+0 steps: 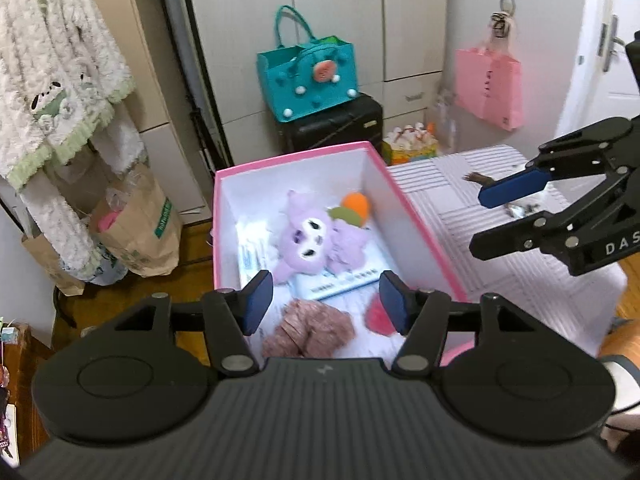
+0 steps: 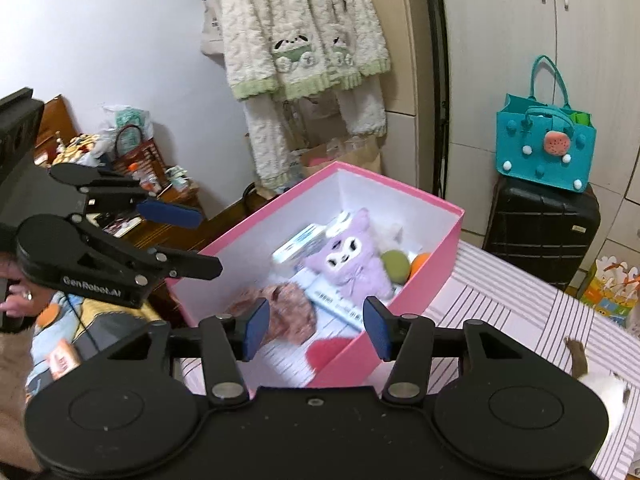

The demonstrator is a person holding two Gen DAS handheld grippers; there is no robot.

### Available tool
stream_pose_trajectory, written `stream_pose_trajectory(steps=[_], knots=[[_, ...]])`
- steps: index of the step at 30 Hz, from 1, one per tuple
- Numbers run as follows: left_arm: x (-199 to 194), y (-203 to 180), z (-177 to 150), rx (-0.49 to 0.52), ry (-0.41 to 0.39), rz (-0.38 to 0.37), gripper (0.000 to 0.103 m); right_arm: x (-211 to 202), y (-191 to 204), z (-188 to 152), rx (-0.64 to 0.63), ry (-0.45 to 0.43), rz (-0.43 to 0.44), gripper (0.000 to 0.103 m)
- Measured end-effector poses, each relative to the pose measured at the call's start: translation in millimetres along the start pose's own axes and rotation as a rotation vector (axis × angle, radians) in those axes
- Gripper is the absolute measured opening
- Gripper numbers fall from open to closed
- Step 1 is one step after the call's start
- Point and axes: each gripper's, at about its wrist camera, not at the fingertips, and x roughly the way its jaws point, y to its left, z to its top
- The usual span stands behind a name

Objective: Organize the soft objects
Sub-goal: 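Withdraw both tools from the box toward the white-brown cat plush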

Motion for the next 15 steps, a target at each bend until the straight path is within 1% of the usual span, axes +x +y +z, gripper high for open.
stream_pose_trajectory(steps=[5, 7, 12, 15], knots=[[-21, -16, -10, 0.050, -0.008, 0.005, 0.063, -22, 12, -14, -0.017, -0.006, 0.006, 0.058], [-27, -21, -14, 0.059, 0.001, -0.010, 0.064, -31, 18, -20, -0.028, -0.012, 0.014, 0.059], [-37, -30, -24, 0.047, 0.019, -0.062, 0.066, -47, 26, -34, -0.036, -0.024, 0.020, 0.062], [-42, -36, -29, 0.009, 0.028, -0.067, 0.066, -57, 29, -44, -0.048, -0.030, 0.005, 0.064]])
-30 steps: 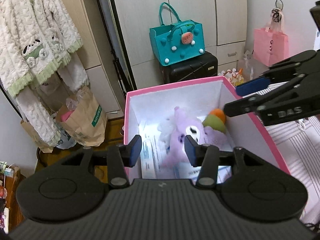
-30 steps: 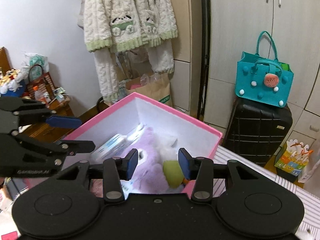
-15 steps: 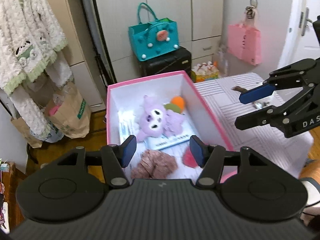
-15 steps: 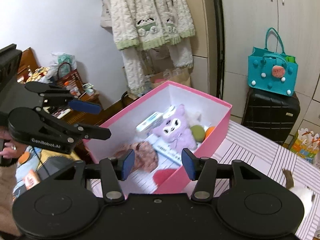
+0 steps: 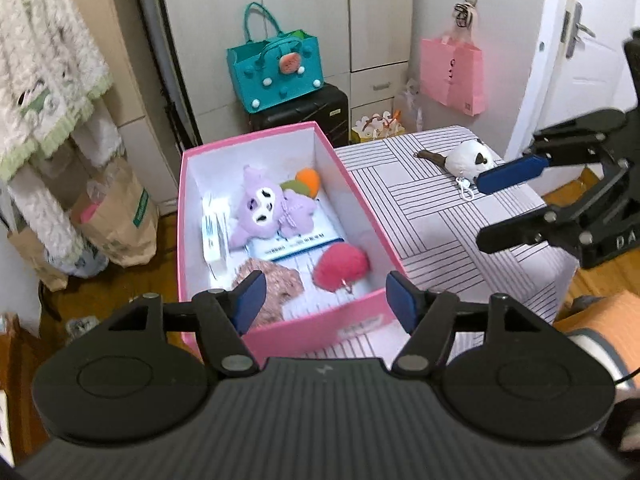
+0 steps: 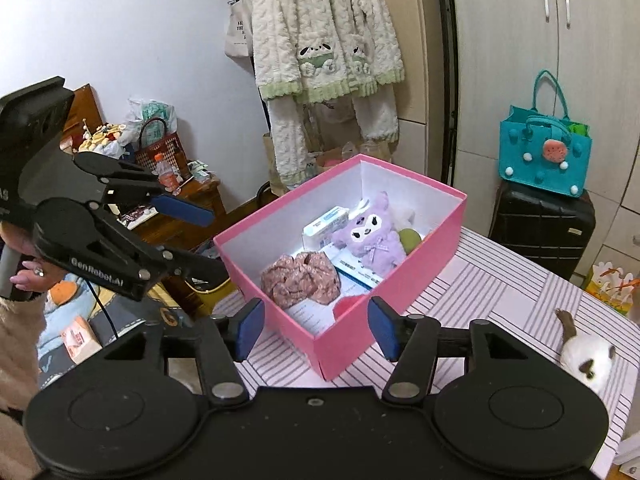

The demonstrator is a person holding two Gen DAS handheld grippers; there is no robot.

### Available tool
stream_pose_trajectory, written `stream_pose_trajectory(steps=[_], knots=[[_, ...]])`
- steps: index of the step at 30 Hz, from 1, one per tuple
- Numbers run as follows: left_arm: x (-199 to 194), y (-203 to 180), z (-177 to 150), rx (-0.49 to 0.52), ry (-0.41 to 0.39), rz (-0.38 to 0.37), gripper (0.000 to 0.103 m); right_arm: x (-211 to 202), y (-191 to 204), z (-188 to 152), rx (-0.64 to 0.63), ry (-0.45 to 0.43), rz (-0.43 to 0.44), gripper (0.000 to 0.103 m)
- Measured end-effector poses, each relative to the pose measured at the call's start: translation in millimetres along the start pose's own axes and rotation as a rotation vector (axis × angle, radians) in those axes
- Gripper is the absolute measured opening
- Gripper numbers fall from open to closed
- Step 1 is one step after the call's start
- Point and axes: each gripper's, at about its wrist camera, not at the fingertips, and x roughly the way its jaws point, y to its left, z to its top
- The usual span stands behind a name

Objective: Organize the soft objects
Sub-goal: 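Withdraw both tools from the box toward the white-brown cat plush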

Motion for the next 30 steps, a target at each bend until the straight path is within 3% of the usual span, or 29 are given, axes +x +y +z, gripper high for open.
stream_pose_trajectory(steps=[8, 16, 21, 30], knots=[[-12, -30, -13, 0.047, 0.009, -0.056, 0.069, -28, 0, -32, 0.018, -0.035, -0.043, 0.072], [13, -53, -27, 0.084, 0.104, -0.100, 0.070, -32, -9, -66, 0.077, 0.010, -0.062, 0.082], [23, -63, -27, 0.097, 0.121, -0.103, 0.084, -30, -18, -87, 0.103, 0.052, -0.098, 0.089], [47, -94, -36, 0.153, 0.110, -0.151, 0.096, -31, -43, -118, 0.131, 0.015, -0.143, 0.092]])
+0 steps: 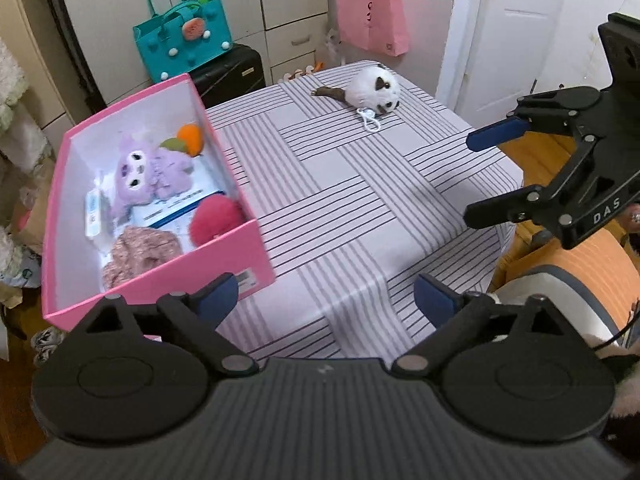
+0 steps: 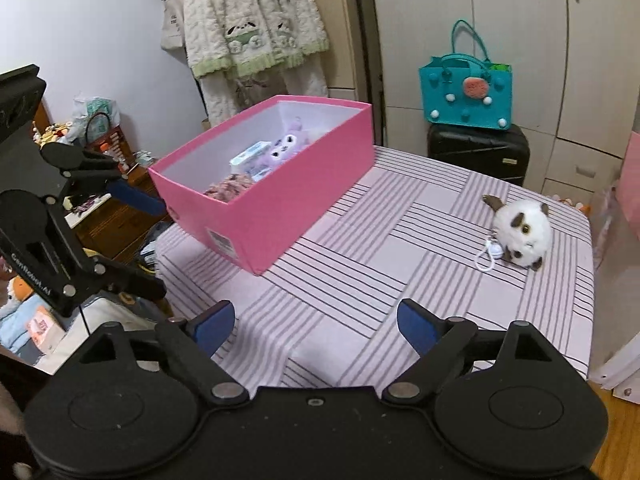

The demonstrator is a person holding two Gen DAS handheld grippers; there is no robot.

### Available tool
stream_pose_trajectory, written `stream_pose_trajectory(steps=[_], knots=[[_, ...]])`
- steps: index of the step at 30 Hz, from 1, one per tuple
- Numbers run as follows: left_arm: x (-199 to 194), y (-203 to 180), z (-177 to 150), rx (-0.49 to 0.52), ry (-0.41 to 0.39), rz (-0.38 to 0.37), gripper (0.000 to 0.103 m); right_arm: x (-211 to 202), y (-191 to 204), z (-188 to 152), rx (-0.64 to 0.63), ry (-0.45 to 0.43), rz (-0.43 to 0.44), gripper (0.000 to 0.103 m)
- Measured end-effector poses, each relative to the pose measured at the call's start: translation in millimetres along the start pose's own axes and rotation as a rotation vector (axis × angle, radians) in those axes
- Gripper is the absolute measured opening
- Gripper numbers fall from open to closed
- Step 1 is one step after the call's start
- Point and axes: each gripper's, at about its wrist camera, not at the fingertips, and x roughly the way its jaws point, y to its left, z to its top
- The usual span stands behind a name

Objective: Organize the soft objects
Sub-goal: 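Withdraw both tools from the box toward the white-brown cat plush, then grasp the white-brown cat plush with the left tool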

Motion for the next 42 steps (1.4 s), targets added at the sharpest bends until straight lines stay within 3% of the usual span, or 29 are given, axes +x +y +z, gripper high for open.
stream_pose_trajectory(steps=[7, 15, 19, 24, 32, 42], knots=[[28, -18, 11, 0.016, -0.065, -0.081, 0.096, 15, -39, -22, 0.092, -0.052, 0.025, 0.092], [65, -20, 25, -0.088, -0.215, -0.156, 0.096, 44, -88, -49, 0.176, -0.179, -0.109, 0.092], [79, -23, 32, -0.130, -0.299, -0.142, 0.096, 51, -108, -57, 0.207, -0.240, -0.135, 0.092], [93, -36, 46, -0.090, -0.357, -0.106, 0.096, 55, -113, -55, 0.168, -0.305, -0.169, 0.092], [118, -46, 75, -0.098, -0.380, -0.173, 0.093, 68, -118, -39, 0.089, -0.286, -0.257, 0.092], [174, -56, 122, -0.143, -0.362, -0.167, 0.091, 95, -158, -12, 0.087, -0.242, -0.311, 0.087]])
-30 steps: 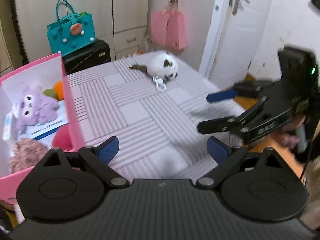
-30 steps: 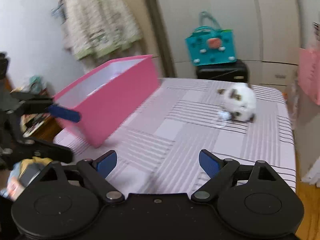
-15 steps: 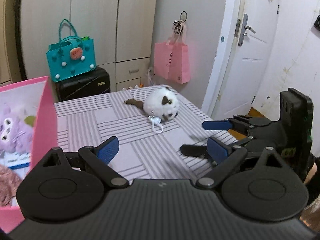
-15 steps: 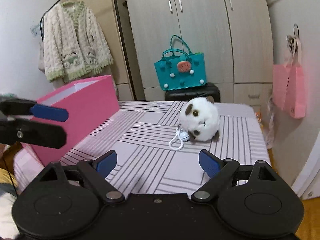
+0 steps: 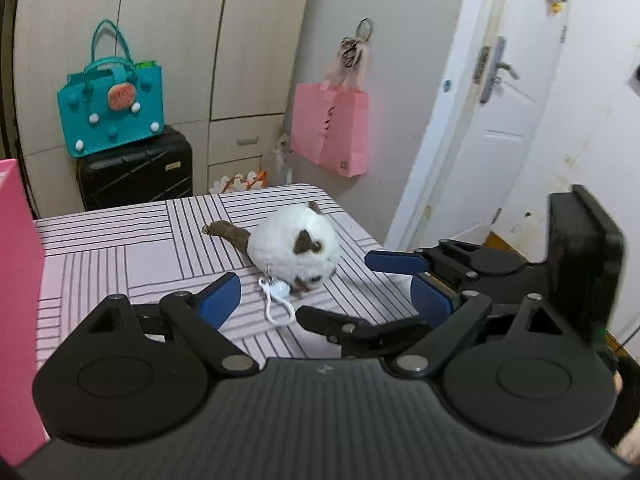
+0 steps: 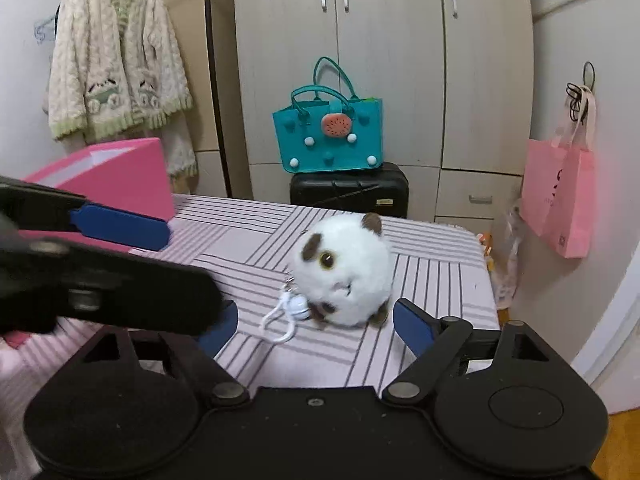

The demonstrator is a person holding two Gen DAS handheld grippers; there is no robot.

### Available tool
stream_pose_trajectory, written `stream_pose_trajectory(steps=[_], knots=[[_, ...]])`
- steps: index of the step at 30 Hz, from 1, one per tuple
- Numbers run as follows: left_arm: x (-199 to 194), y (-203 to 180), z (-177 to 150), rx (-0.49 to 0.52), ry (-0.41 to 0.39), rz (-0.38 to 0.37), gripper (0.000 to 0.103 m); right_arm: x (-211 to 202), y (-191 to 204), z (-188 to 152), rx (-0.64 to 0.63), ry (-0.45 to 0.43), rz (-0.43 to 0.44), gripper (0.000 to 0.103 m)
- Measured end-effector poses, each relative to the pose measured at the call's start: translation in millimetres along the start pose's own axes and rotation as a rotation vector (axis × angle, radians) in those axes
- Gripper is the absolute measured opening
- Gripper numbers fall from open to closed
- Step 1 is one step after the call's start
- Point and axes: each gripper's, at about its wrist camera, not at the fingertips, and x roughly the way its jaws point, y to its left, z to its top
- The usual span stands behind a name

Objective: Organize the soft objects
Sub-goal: 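Grasp the white-brown cat plush with the left tool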

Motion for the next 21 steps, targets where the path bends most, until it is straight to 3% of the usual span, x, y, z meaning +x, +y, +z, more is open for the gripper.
stream_pose_trajectory(steps=[3, 6, 13, 15, 18, 21], knots=[[24, 4, 6, -0.018, 0.008, 0.051, 0.091, 16, -5, 5, -0.015, 0.013, -0.025, 0.088], [43, 7, 11, -0.007, 0.005, 0.149, 0.091, 30, -14, 10, -0.031, 0.031, -0.038, 0.089], [64, 21, 21, -0.041, 0.043, 0.054, 0.091, 45, -31, 11, -0.002, 0.012, 0.055, 0.086], [70, 21, 20, -0.049, 0.040, 0.048, 0.083, 47, -28, 9, -0.014, 0.012, 0.062, 0.068], [78, 23, 17, -0.074, 0.061, 0.039, 0.070, 45, -21, 9, -0.047, 0.014, 0.039, 0.066], [81, 27, 13, -0.107, 0.087, 0.002, 0.064, 43, -19, 8, -0.034, 0.013, 0.035, 0.064]])
